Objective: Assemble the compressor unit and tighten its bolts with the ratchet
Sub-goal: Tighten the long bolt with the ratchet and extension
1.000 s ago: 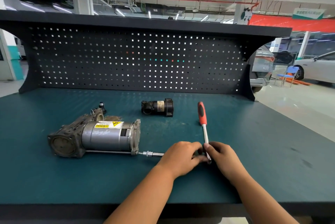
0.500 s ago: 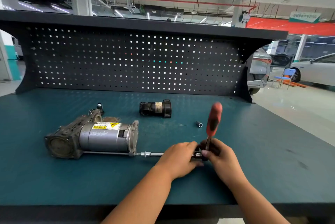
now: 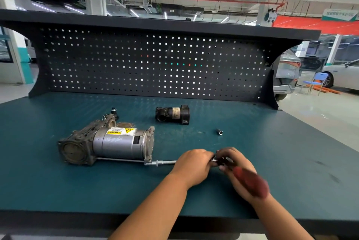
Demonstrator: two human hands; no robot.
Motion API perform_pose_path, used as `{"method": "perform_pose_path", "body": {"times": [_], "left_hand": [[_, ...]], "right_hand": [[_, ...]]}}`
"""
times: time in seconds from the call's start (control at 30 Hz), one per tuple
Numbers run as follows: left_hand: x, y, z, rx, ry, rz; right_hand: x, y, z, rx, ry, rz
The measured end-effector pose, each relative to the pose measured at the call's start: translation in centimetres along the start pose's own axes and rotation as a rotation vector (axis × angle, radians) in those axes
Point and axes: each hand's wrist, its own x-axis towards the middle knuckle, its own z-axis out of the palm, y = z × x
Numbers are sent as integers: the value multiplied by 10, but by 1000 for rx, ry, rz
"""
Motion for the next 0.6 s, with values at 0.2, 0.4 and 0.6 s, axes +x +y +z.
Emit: {"method": "perform_pose_path", "body": {"times": [0.2,0.4,0.6], "left_hand": [[1,6,5,-27,1,27],[3,9,5,84,-5,114],[1,8,4,31,-20,76]], "right_hand": [[1,2,0,151,118,27],[2,8,-3,176,180,101],[4,6,0,153,162,136]]}}
